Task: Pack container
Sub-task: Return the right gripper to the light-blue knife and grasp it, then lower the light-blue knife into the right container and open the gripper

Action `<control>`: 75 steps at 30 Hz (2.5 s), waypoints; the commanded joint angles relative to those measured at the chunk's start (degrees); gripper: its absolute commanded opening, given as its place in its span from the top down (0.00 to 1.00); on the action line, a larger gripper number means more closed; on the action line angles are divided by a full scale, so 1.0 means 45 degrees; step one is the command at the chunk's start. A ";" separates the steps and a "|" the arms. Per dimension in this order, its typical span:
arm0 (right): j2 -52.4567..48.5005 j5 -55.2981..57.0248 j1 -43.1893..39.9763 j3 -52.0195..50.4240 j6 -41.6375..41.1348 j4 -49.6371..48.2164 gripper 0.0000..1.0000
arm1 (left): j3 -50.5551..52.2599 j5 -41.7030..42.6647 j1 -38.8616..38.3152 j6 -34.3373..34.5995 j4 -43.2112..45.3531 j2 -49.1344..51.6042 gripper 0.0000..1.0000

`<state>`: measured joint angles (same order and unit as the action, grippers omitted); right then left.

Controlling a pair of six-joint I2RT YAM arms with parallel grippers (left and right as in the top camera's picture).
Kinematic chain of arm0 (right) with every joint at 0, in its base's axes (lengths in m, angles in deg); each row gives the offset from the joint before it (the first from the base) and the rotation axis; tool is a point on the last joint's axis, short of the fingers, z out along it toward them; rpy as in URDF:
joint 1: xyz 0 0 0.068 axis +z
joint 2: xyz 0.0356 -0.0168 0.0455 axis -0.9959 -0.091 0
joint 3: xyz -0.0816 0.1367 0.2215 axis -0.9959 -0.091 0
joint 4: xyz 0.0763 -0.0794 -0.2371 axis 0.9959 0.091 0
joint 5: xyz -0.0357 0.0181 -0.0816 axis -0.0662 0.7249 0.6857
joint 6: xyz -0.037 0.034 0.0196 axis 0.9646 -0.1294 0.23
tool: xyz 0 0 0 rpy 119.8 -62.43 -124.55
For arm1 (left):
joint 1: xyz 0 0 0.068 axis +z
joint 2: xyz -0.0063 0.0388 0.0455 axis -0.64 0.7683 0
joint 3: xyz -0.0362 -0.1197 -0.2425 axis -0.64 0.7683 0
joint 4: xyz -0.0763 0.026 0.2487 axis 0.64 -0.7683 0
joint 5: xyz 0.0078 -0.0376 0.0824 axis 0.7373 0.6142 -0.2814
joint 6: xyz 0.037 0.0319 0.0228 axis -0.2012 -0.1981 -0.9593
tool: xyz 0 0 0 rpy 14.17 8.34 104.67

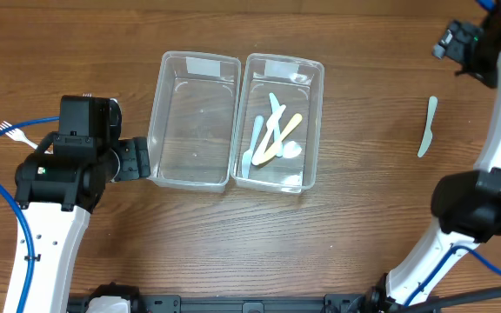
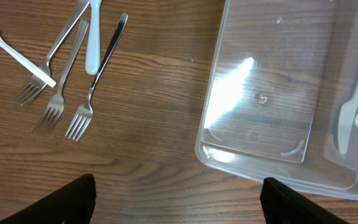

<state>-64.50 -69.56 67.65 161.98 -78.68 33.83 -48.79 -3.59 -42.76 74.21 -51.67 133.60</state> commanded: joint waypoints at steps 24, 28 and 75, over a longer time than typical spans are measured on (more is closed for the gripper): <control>-0.4381 -0.0277 -0.1141 -0.2778 0.1088 -0.1268 0.11 | -0.0282 0.0117 0.0034 0.0044 0.0141 -0.0010 0.12; -0.4381 -0.0219 -0.1141 -0.3512 0.1481 -0.1948 0.11 | -0.0282 0.0117 0.0034 0.0092 0.0146 -0.0010 0.12; -0.4371 0.0053 -0.1137 -0.4391 0.2458 -0.3764 0.91 | -0.0282 0.0117 0.0034 0.0287 0.0151 -0.0010 0.12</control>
<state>-82.80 -68.58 62.63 144.27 -67.69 16.98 -48.79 -3.59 -42.76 74.47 -51.04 133.58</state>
